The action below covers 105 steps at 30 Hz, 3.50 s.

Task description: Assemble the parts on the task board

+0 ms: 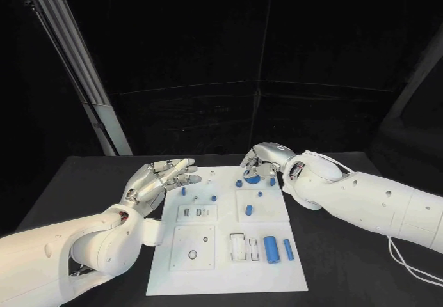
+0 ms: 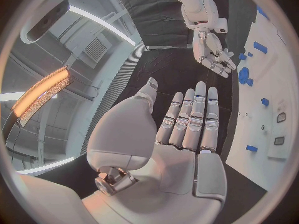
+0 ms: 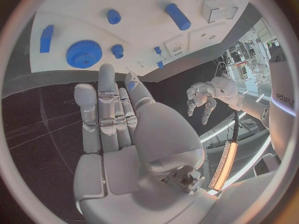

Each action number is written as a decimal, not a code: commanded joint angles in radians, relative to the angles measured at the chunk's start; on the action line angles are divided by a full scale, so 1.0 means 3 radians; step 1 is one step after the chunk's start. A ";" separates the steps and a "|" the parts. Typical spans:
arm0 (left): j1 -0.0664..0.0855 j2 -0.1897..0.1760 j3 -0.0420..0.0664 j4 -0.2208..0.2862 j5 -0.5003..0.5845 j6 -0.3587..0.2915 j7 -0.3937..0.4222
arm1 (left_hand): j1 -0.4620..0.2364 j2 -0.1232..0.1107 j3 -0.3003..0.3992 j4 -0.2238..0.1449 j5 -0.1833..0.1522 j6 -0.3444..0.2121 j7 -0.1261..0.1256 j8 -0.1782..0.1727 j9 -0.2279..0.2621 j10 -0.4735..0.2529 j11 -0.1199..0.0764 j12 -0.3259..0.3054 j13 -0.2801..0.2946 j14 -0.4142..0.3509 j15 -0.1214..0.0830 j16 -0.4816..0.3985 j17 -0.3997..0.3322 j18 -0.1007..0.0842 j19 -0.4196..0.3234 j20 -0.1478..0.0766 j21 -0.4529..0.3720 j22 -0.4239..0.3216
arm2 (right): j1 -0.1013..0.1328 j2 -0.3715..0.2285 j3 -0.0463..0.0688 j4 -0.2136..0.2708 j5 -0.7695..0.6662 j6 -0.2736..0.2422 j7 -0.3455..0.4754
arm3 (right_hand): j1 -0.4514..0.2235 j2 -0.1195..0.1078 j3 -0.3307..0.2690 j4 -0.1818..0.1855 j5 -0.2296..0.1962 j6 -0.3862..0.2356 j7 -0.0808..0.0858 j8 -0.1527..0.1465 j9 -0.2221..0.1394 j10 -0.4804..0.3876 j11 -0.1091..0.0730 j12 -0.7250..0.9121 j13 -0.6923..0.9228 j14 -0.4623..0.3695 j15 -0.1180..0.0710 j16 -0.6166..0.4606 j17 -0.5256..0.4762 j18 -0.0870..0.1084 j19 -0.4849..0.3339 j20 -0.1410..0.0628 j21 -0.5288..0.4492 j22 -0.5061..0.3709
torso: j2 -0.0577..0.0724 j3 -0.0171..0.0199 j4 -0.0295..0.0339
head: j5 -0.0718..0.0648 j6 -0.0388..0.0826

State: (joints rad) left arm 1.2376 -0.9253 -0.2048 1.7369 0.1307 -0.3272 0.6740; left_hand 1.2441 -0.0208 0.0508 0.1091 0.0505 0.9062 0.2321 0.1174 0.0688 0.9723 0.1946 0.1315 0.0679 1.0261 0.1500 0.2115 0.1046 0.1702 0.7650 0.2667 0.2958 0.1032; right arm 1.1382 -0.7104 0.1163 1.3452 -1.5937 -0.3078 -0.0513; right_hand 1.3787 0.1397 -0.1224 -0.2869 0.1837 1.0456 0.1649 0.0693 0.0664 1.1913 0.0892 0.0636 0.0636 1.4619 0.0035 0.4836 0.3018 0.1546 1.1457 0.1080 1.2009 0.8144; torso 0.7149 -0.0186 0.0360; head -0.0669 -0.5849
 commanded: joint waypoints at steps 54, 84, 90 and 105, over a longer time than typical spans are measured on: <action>0.0020 0.0068 0.0004 -0.0130 0.0045 0.0268 0.0141 | -0.0048 0.0099 -0.0117 -0.0021 0.0007 -0.0016 0.0090 -0.0076 -0.0011 -0.0017 0.0024 -0.0072 -0.0006 0.0014 0.0015 -0.0064 -0.0013 0.0047 0.0031 0.0009 -0.0038 -0.0037 | 0.0021 0.0249 0.0001 -0.0264 -0.0232 0.0631 -0.0075 | -0.0110 0.0074 0.0393 0.0002 -0.0040 -0.0102 -0.0008 -0.0006 0.0002 -0.0207 0.0030 0.0004 -0.0002 0.0023 0.0010 0.0867 0.0432 -0.0231 0.0512 0.0032 0.0716 0.1141 | 0.0109 -0.0032 0.0060 | -0.0021 0.0007; 0.0026 0.0074 0.0004 -0.0109 0.0063 0.0319 0.0108 | -0.0020 0.0185 -0.0123 -0.0040 0.0008 -0.0026 0.0094 -0.0097 -0.0010 -0.0029 0.0030 -0.0097 -0.0006 0.0013 0.0020 -0.0085 -0.0016 0.0046 0.0032 0.0013 -0.0049 -0.0052 | 0.0021 0.0296 0.0000 -0.0279 -0.0316 0.0690 -0.0223 | -0.0162 -0.0043 0.0902 0.0007 -0.0162 -0.0047 0.0008 -0.0018 -0.0003 -0.0143 0.0034 -0.0002 -0.0002 -0.0086 0.0018 0.1110 0.0483 -0.0246 0.0546 0.0039 0.0783 0.1241 | 0.0128 -0.0041 0.0063 | -0.0023 -0.0065; 0.0030 0.0073 0.0004 -0.0110 0.0066 0.0322 0.0104 | -0.0018 0.0190 -0.0123 -0.0042 0.0008 -0.0026 0.0095 -0.0099 -0.0010 -0.0030 0.0030 -0.0098 -0.0006 0.0013 0.0020 -0.0086 -0.0017 0.0046 0.0032 0.0013 -0.0050 -0.0053 | 0.0020 0.0275 0.0000 -0.0228 -0.0328 0.0397 -0.0264 | -0.0216 -0.0056 0.1112 0.0022 -0.0157 0.0023 0.0004 -0.0008 0.0002 -0.0066 0.0022 0.0002 0.0002 -0.0092 0.0010 0.1182 0.0492 -0.0259 0.0588 0.0033 0.0816 0.1308 | 0.0128 -0.0041 0.0068 | -0.0023 -0.0060; 0.0032 0.0075 0.0004 -0.0134 0.0067 0.0362 0.0102 | -0.0017 0.0199 -0.0124 -0.0043 0.0007 -0.0027 0.0096 -0.0101 -0.0010 -0.0032 0.0031 -0.0101 -0.0006 0.0012 0.0021 -0.0089 -0.0017 0.0046 0.0032 0.0014 -0.0051 -0.0055 | 0.0020 0.0298 0.0002 -0.0156 -0.0169 -0.0257 -0.0300 | -0.0341 -0.0207 0.1511 0.0077 -0.0188 0.0056 0.0016 -0.0014 0.0000 -0.0050 0.0025 -0.0003 0.0001 -0.0140 0.0014 0.1225 0.0449 -0.0255 0.0575 0.0036 0.0819 0.1301 | 0.0139 -0.0044 0.0074 | 0.0007 -0.0029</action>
State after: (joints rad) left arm 1.2456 -0.9037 -0.2046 1.6966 0.1492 -0.2388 0.6741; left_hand 1.2419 0.0292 0.0153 0.0979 0.0504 0.9060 0.2319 0.0935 0.0674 0.9648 0.2020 0.1073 0.0672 1.0258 0.1501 0.1896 0.1012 0.1697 0.7668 0.2689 0.2835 0.0874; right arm 1.1418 -0.6229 0.1164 1.2989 -1.6600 -0.3098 -0.1391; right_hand 1.2788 0.0815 0.3292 -0.2620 0.1304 1.0557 0.1674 0.0604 0.0657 1.1687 0.0982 0.0636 0.0633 1.4291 0.0070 0.8459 0.4371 0.0927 1.3175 0.1178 1.4435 1.2046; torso 0.7556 -0.0314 0.0578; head -0.0670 -0.5944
